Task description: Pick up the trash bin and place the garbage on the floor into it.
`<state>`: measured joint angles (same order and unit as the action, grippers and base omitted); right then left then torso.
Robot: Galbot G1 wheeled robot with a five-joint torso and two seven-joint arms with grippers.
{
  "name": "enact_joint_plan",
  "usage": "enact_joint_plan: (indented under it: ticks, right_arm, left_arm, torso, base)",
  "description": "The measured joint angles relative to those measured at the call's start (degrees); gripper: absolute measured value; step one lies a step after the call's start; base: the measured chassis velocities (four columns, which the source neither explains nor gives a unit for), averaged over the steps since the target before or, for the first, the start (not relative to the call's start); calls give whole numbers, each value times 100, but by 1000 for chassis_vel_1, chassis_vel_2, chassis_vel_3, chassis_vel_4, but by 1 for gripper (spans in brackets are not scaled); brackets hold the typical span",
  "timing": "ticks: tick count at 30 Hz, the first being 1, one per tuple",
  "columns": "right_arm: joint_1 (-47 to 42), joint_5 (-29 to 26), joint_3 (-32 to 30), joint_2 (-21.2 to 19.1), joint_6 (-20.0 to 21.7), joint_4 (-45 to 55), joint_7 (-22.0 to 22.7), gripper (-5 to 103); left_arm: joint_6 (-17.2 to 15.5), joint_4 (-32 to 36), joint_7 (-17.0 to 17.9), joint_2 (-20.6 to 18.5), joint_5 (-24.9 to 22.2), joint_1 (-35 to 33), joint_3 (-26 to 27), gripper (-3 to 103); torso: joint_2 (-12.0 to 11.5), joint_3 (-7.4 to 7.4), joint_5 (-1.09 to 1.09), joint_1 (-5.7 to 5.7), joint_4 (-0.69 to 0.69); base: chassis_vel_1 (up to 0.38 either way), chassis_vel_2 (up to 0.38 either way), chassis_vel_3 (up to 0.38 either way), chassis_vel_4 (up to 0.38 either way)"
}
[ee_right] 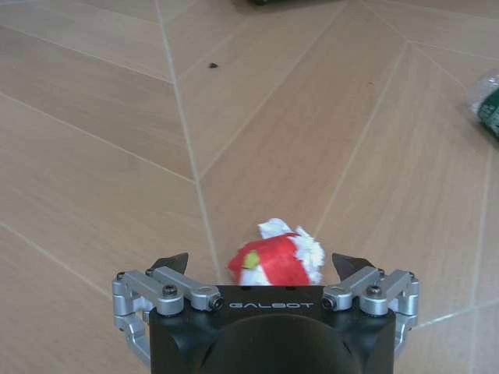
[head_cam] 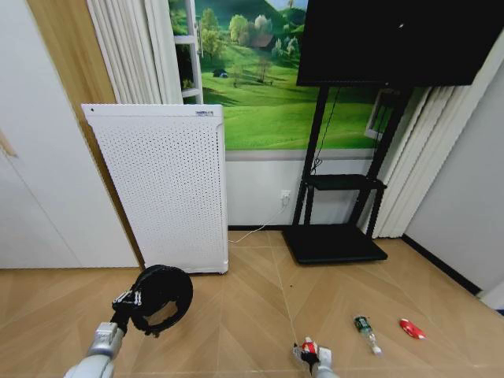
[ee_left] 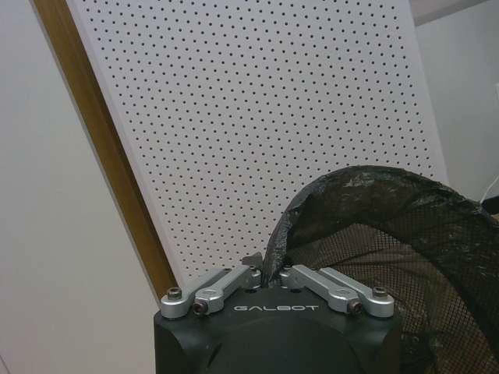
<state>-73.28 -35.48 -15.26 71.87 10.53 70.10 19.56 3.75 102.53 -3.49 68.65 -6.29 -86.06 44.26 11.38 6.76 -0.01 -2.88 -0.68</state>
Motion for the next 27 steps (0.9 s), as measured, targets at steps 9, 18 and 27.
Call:
enact_joint_plan:
  ticks: [9,18,27]
  right_arm:
    - [72,183,-103,60,-95,-417,-55,100]
    - [234,263,-28,193,-143,-605,-101,100]
    - [357,333,-34,198,-219,-848,-228,82]
  left_arm:
    - [82,-94,1,-18,-1,5,-11,4]
    - [180,-207,33,26,85,-3,-30,4]
    - [209,-292,44,21,72,42,-18,4]
  torso:
    - [0,0,0,0,0]
    - [0,0,1,0,1]
    - [0,0,1,0,0]
  base:
    - [0,0,0,0]
    - [0,0,0,0]
    - [0,0,0,0]
